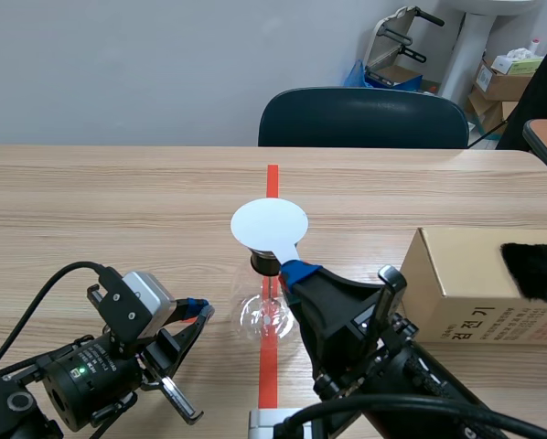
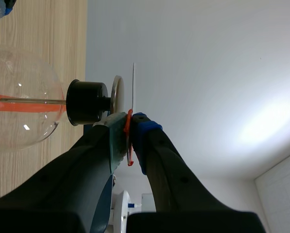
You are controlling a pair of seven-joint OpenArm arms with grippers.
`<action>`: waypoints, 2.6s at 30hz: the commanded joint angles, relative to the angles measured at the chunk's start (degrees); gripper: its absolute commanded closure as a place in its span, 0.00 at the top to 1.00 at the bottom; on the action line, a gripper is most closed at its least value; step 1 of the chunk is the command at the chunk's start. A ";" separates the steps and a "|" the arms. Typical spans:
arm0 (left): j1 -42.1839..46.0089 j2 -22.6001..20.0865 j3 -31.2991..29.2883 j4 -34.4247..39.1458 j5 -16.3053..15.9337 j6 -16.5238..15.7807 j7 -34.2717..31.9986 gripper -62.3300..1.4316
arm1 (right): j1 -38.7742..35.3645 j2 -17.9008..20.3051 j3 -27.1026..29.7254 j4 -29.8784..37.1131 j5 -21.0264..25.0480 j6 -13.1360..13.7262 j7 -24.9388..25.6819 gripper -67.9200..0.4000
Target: Do the electroscope experiment
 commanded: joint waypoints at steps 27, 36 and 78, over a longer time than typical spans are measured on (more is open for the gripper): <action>0.00 0.31 -0.24 0.96 -0.20 -0.09 -0.83 0.11 | -0.11 0.76 0.15 0.55 -0.04 -0.59 -0.28 0.02; 0.00 0.31 -0.24 0.96 -0.20 -0.09 -0.81 0.11 | -0.11 0.76 0.17 0.55 -0.04 -0.59 -10.80 0.02; 0.00 0.28 -0.24 0.96 -0.20 -0.07 -0.81 0.11 | -0.11 0.92 0.15 0.55 -0.04 -0.59 -16.09 0.02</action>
